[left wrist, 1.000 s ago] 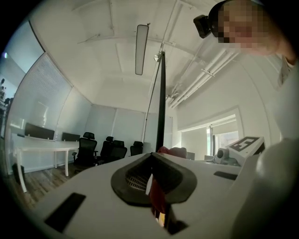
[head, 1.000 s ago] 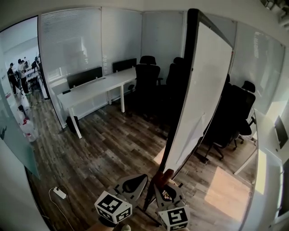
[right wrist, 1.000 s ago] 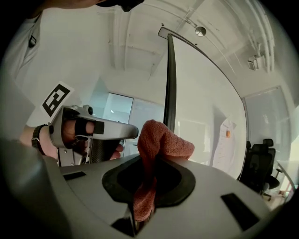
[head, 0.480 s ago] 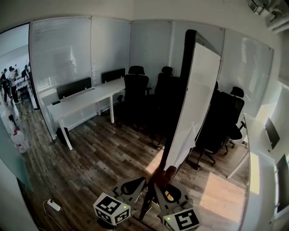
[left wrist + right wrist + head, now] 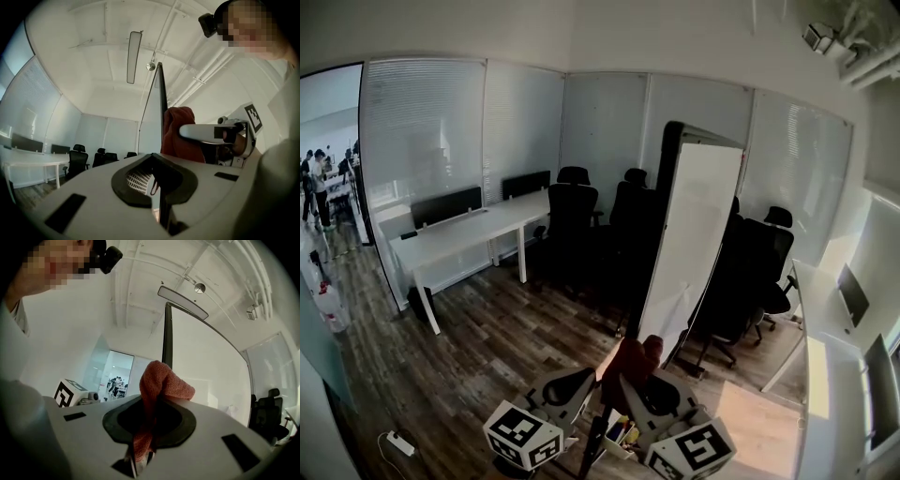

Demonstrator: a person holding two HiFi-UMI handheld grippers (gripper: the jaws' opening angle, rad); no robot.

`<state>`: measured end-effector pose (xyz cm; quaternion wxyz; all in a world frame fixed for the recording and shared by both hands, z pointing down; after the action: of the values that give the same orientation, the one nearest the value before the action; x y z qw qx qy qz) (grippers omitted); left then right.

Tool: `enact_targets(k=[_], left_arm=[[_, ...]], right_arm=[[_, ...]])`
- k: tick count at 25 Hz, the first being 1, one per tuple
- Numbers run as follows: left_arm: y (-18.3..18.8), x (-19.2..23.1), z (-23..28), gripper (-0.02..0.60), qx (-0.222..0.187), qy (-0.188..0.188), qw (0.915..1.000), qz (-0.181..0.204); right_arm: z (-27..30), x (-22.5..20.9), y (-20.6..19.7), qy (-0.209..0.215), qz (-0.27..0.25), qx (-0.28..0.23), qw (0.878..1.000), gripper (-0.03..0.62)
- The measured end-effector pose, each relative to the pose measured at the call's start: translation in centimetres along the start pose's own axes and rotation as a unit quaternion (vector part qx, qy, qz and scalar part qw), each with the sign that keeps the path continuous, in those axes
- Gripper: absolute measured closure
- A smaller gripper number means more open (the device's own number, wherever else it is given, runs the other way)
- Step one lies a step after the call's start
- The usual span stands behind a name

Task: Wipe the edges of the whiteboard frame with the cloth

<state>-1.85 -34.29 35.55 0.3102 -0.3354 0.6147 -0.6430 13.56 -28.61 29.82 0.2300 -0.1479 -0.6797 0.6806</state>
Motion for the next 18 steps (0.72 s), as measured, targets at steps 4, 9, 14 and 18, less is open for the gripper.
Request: enact_targets(k=[4,9,14,18], left_arm=[[1.6,-0.5,-0.2,0.574,-0.009,0.002,0.9999,0.008],[4.5,-1.0,0.0,0.574,0.001,0.008,0.9996,0.028],[6.3,-1.6,0.5,0.574,0.004,0.015,0.9995,0.028],[7.2,-1.7,0.1,0.574,-0.003,0.026,0.9992,0.031]], right_arm=[[-0.2,0.0,-0.9,0.006,0.006,0.009,1.000,0.548],[-0.2,-0.3,-0.7,0.013,0.007,0.022,1.000,0.548],[-0.2,-1.3,1.5,0.021,-0.015,0.024,0.999,0.548],[0.1,-1.5,3.2,0.026,-0.029,0.017,0.999,0.548]])
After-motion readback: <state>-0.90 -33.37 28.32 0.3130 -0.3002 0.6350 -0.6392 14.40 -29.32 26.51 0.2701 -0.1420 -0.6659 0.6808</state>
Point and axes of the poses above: the fingertips, and each gripper's own axes: z forward along the fingers, x to its left, y out of its top, the point moved 9 cm from there along -z, backward along the fingers, and after that the axes turned 9 degrees about x, right-handed, at the moved point
